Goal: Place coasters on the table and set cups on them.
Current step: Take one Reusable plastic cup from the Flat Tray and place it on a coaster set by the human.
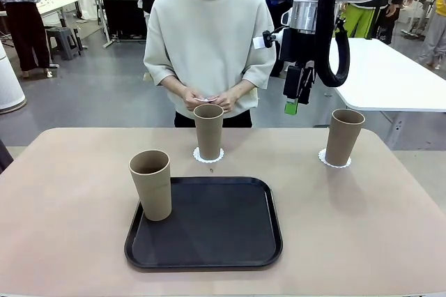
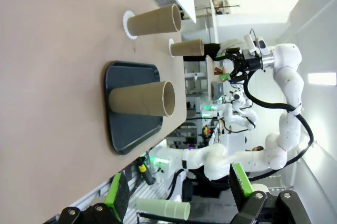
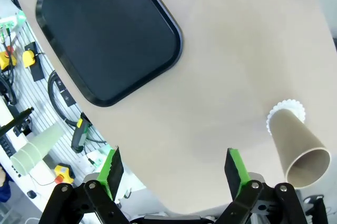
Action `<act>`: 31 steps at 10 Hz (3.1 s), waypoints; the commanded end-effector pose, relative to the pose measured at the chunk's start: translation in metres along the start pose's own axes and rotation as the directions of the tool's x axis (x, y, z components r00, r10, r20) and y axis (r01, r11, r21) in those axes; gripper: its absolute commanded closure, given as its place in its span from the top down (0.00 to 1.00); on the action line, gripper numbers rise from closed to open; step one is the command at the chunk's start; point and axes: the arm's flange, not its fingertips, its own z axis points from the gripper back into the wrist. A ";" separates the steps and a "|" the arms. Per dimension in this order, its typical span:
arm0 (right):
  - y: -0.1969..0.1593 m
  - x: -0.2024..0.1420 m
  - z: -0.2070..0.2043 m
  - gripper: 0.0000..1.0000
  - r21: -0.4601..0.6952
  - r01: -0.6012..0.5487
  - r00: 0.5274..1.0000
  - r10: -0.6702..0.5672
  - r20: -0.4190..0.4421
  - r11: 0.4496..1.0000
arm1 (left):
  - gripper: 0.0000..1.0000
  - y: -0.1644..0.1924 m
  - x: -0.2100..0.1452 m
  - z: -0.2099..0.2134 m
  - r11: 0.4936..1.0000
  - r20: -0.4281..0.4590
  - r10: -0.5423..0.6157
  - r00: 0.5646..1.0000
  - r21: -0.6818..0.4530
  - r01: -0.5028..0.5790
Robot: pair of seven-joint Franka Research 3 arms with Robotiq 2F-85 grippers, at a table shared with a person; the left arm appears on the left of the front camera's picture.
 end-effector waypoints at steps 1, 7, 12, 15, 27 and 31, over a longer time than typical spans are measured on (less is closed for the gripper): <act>-0.002 -0.001 -0.001 1.00 -0.010 -0.005 1.000 0.005 -0.011 1.000 | 1.00 -0.002 -0.001 0.001 1.000 0.005 -0.010 1.000 -0.013 0.010; -0.023 -0.044 -0.038 1.00 0.133 0.083 0.981 -0.104 0.161 0.988 | 1.00 -0.002 -0.001 0.001 1.000 0.005 -0.010 1.000 -0.013 0.010; -0.079 -0.161 -0.065 1.00 0.755 -0.141 0.684 -0.488 0.542 0.640 | 1.00 -0.002 -0.001 0.001 1.000 0.005 -0.010 1.000 -0.013 0.010; -0.105 -0.252 -0.072 1.00 0.873 -0.257 0.622 -0.621 0.477 0.414 | 1.00 -0.002 -0.001 0.001 1.000 0.005 -0.010 1.000 -0.013 0.010; -0.105 -0.424 -0.102 1.00 0.964 0.165 0.416 -0.901 0.126 0.211 | 1.00 -0.002 -0.001 0.001 1.000 0.005 -0.010 1.000 -0.013 0.010; -0.114 -0.428 -0.104 1.00 0.964 0.125 0.434 -0.887 0.158 0.233 | 1.00 -0.002 -0.001 0.001 1.000 0.005 -0.010 1.000 -0.013 0.010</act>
